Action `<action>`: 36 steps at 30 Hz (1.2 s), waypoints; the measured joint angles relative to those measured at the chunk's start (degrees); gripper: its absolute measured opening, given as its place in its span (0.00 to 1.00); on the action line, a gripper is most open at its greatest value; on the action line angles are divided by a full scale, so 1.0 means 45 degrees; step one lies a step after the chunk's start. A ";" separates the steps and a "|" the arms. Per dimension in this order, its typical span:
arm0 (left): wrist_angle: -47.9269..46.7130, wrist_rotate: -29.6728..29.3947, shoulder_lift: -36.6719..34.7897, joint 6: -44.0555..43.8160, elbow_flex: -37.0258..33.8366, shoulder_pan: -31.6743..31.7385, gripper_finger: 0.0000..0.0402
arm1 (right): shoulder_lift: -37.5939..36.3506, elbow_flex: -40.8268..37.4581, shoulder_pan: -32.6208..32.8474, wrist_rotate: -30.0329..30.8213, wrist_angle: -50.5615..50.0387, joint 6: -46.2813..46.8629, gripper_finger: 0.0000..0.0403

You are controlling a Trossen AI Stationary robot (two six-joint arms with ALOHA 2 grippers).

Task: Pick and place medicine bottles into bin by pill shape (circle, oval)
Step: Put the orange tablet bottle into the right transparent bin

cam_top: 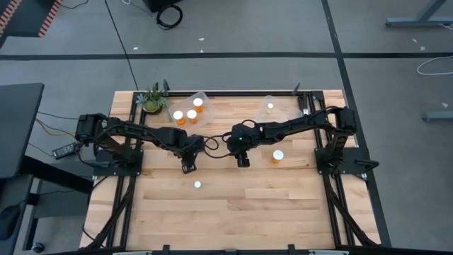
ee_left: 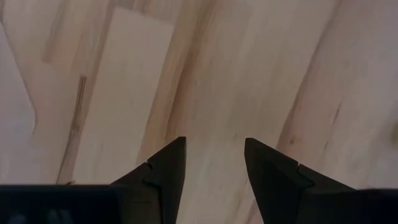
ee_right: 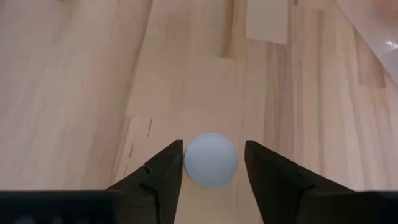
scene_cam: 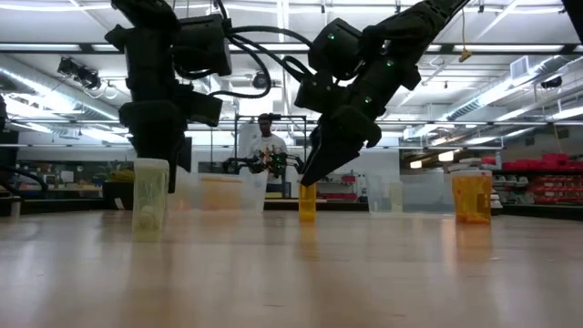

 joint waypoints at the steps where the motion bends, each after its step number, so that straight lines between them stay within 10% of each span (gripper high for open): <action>1: -0.0163 -0.0001 -0.0004 0.0000 0.0000 0.0003 0.43 | 0.0000 0.0000 0.0000 0.0000 0.0002 -0.0001 0.43; 36: -0.0779 0.0053 -0.0010 -0.0597 0.0000 0.0006 0.43 | -0.3955 0.0010 -0.2111 0.2250 -0.3243 0.0080 0.34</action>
